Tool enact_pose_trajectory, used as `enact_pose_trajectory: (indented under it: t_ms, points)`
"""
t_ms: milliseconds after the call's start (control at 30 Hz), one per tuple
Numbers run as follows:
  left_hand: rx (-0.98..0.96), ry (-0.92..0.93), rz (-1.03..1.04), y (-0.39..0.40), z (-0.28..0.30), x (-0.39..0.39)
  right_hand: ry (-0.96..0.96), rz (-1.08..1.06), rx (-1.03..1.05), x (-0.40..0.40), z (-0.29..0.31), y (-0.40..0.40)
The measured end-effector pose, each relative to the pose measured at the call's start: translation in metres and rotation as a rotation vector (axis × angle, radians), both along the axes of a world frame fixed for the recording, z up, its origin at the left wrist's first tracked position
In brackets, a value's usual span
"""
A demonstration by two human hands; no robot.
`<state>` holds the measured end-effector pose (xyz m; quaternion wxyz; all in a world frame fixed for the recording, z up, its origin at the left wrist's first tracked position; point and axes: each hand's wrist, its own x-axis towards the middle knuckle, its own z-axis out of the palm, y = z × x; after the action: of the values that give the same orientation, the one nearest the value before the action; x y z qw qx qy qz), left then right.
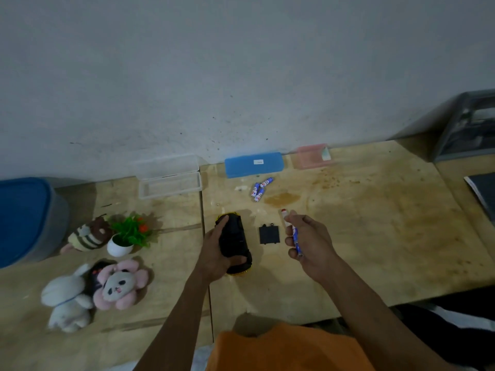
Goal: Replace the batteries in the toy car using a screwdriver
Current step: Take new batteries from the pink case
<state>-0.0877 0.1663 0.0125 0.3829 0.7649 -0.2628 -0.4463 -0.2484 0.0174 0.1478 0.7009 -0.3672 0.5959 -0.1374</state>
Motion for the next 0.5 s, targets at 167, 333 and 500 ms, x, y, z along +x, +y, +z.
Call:
enact_pose_trajectory:
  t_ms: [167,333,500]
  points:
    - [-0.043,-0.038,-0.013,0.012,-0.005,0.007,0.015,-0.053,-0.006,-0.004,0.004,0.011]
    - [-0.026,-0.244,0.114,0.006,0.03,0.001,-0.022,-0.15,-0.012,-0.019,0.007,0.005]
    - [-0.094,-0.405,0.171,-0.037,0.059,-0.02,-0.03,-0.156,-0.122,-0.034,0.005,-0.033]
